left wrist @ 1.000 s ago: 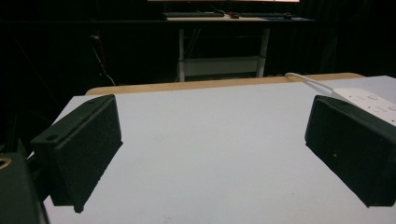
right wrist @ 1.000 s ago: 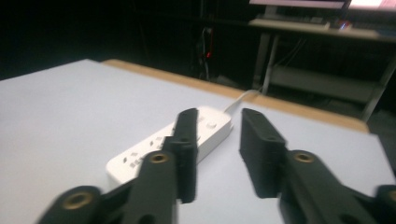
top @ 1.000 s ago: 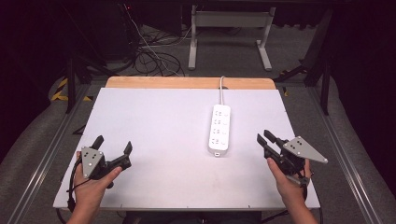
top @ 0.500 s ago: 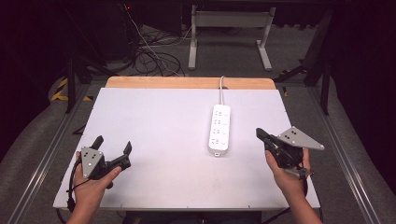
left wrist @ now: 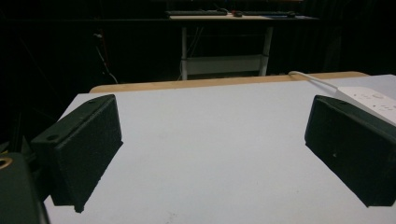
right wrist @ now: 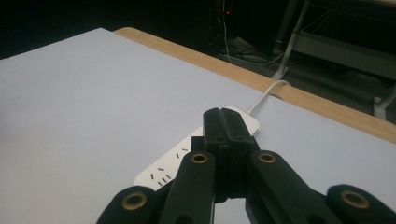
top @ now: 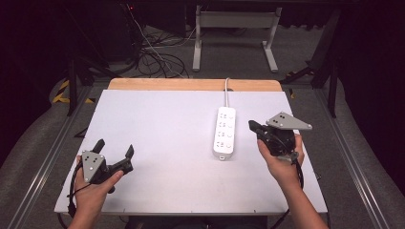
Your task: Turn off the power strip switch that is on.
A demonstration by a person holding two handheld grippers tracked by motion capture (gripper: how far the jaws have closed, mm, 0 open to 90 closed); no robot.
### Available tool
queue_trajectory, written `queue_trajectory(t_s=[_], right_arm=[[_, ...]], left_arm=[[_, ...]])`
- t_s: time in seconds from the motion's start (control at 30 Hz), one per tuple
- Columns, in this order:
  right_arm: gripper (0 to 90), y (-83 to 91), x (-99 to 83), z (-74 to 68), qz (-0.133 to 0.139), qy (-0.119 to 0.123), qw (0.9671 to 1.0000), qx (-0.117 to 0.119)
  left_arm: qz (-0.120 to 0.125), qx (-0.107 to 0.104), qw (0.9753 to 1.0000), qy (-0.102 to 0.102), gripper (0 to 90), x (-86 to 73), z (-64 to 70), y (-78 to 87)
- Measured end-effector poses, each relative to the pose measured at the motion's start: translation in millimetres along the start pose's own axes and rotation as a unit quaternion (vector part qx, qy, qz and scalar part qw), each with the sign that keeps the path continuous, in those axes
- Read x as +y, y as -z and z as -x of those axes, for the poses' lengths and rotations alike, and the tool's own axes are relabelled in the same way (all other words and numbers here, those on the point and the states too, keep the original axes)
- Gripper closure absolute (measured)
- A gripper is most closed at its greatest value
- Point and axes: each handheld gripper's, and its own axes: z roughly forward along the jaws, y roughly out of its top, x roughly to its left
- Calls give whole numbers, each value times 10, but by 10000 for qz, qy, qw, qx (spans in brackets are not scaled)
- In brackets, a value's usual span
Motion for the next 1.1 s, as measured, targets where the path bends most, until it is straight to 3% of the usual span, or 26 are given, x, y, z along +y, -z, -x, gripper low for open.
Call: queue_trajectory(t_s=[0.67,1.1], right_arm=[[900,-541,241,58,-540,-71,9985,-58],[900,-956,340,197,-760,-124,9969,-149]], left_arm=[[-34,4,10000,-13,45,-9,-3,6],[-54,39,10000,-37,46,-19,-9,18]])
